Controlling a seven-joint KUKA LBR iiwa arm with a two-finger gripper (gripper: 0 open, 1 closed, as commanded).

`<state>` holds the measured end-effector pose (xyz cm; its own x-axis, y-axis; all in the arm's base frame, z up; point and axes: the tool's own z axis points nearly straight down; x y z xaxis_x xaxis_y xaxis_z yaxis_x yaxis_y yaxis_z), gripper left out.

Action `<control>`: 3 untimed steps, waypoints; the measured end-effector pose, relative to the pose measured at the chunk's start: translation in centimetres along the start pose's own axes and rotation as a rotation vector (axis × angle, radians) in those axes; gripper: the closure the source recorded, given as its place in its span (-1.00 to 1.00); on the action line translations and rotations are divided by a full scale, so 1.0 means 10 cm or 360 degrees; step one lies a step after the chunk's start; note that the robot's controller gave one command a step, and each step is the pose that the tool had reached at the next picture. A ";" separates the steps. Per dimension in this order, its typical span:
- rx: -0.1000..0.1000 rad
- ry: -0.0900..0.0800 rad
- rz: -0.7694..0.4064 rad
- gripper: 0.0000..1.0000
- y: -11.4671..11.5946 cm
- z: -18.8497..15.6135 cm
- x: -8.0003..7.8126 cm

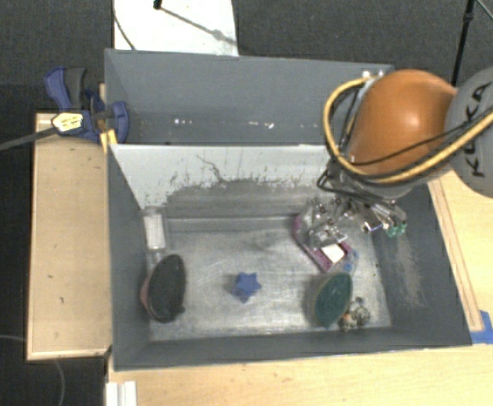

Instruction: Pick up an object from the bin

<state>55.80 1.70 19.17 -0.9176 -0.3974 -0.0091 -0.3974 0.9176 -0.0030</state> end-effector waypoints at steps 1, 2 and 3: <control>-0.0004 0.0008 0.0005 -1.00 0.00 0.03 0.01; -0.0010 0.0006 -0.0137 -1.00 1.12 0.87 0.41; 0.0005 -0.0036 -0.0521 -1.00 0.78 1.08 -0.09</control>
Offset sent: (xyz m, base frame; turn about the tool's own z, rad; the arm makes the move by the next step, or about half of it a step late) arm 0.0000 0.0000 0.0000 0.0000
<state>53.59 9.23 8.34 -0.7406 -0.6714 -0.0291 -0.6713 0.7411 -0.0126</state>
